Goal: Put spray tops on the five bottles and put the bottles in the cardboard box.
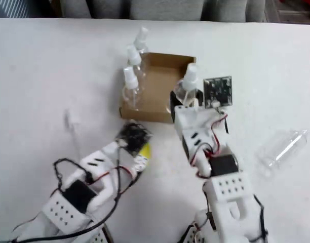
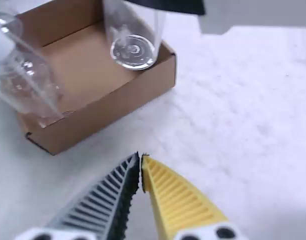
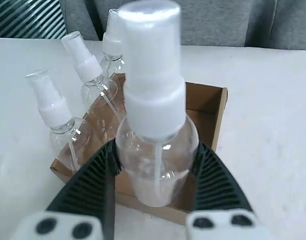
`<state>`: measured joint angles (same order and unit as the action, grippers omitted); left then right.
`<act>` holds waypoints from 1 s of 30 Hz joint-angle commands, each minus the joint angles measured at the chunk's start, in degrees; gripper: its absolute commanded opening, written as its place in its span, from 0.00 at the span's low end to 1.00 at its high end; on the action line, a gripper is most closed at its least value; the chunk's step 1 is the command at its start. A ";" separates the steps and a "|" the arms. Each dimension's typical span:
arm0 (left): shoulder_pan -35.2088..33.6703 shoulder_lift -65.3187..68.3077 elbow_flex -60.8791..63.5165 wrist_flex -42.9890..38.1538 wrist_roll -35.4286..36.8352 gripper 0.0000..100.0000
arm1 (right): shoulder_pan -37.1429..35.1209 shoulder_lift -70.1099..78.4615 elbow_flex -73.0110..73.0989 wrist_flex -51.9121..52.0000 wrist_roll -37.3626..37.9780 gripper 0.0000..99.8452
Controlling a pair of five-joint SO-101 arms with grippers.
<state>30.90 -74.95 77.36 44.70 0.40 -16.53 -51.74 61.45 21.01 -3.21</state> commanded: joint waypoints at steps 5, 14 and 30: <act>-16.84 -14.99 9.41 0.26 -0.53 0.02 | 0.66 13.76 -5.01 -18.24 1.05 0.02; -24.75 -23.78 19.43 -5.80 -0.53 0.02 | 3.12 36.18 -21.54 -19.12 0.70 0.02; -24.57 -24.84 19.87 -6.07 -0.53 0.02 | 6.20 63.43 -43.69 -19.21 0.97 0.02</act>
<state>6.99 -98.77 97.41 40.40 0.40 -11.43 11.30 22.24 2.99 -2.86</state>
